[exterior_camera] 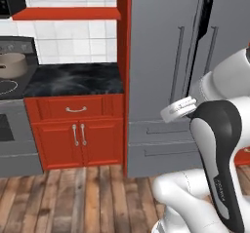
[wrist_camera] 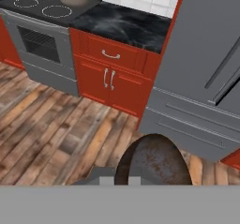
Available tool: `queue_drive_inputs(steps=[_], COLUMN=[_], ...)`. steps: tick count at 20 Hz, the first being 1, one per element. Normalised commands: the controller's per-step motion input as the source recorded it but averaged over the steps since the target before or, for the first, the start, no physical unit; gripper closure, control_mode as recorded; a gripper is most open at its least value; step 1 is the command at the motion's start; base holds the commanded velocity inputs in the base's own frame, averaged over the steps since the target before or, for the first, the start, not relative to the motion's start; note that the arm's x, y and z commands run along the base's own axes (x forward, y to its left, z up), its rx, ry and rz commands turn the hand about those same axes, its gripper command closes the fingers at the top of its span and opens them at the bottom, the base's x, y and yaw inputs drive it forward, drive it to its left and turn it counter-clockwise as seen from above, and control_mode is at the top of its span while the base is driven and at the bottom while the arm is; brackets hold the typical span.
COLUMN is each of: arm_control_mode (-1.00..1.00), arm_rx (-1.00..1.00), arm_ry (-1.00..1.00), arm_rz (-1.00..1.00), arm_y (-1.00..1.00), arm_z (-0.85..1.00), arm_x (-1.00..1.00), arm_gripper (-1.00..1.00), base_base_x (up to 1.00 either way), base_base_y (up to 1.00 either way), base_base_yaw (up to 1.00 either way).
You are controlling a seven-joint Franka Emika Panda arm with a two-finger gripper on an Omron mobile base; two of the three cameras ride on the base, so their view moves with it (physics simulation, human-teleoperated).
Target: Open the cabinet and move the ladle to the pot. Then close the cabinet.
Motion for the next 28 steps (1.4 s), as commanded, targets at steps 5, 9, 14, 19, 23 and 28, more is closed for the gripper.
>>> queue_drive_inputs(steps=[5,9,14,19,23,28], arm_control_mode=[1.00,1.00,1.00,1.00,1.00,1.00], arm_rx=[0.00,0.00,0.00,0.00,0.00,0.00], arm_ry=[0.00,0.00,0.00,0.00,0.00,0.00], arm_rz=[0.00,0.00,0.00,0.00,0.00,0.00], arm_y=[0.00,0.00,0.00,0.00,0.00,0.00], arm_z=[0.00,0.00,0.00,0.00,0.00,0.00], arm_x=[0.00,0.00,0.00,0.00,0.00,0.00], arm_gripper=[1.00,1.00,1.00,1.00,1.00,1.00], base_base_x=[1.00,0.91,0.20,0.00,0.10,0.29], base_base_y=[0.00,0.01,0.51,0.96,0.94,0.79], base_base_yaw=[-0.06,-0.05,-0.04,-0.02,-0.02,-0.03])
